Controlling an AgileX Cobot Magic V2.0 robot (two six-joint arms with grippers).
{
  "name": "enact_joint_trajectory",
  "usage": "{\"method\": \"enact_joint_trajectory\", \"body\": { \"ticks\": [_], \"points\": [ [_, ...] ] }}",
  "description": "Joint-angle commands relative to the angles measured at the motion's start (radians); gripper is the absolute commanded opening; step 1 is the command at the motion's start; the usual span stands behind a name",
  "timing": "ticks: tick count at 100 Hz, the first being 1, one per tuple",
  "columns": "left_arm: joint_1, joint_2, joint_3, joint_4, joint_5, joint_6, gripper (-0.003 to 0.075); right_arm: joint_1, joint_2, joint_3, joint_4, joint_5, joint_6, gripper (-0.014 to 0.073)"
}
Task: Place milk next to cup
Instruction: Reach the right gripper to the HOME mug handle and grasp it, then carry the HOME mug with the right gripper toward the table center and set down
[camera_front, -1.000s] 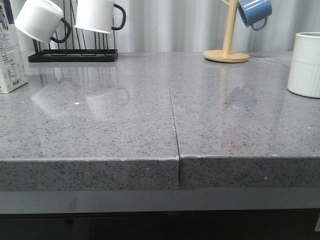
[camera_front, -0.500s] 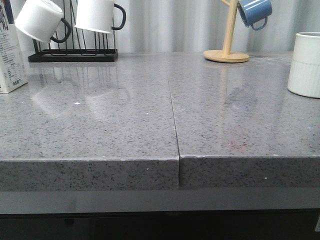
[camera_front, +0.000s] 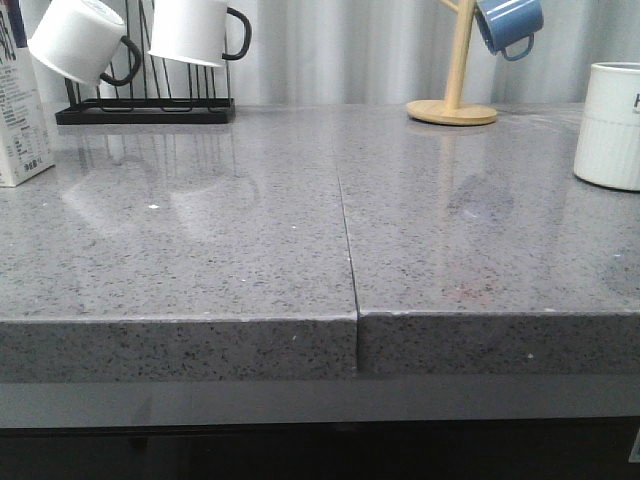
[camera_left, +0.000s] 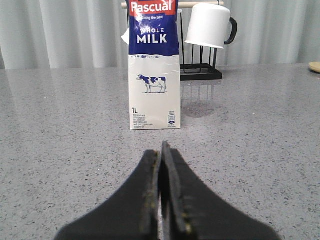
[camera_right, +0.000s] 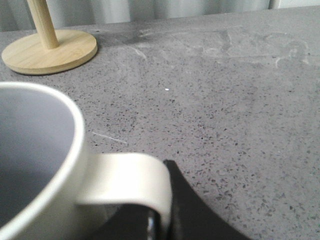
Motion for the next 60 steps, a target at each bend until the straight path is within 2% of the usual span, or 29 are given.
{"method": "enact_joint_trajectory", "body": {
  "ticks": [1,13,24,41,60],
  "points": [
    [-0.006,-0.029,0.052,-0.002,-0.077,-0.007,-0.0021,0.0,-0.065,-0.03,0.001,-0.07,0.004,-0.0106],
    [-0.006,-0.029,0.052,-0.002,-0.077,-0.007,-0.0021,0.031,-0.127,-0.03,0.019,-0.015,-0.009,-0.0106],
    [-0.006,-0.029,0.052,-0.002,-0.077,-0.007,-0.0021,0.085,-0.182,-0.032,0.086,0.03,-0.053,-0.0106],
    [-0.006,-0.029,0.052,-0.002,-0.077,-0.007,-0.002,0.229,-0.199,-0.061,0.223,0.092,-0.172,-0.0106],
    [-0.006,-0.029,0.052,-0.002,-0.077,-0.007,-0.0021,0.415,-0.187,-0.101,0.43,0.083,-0.335,-0.0106]
  ]
}}
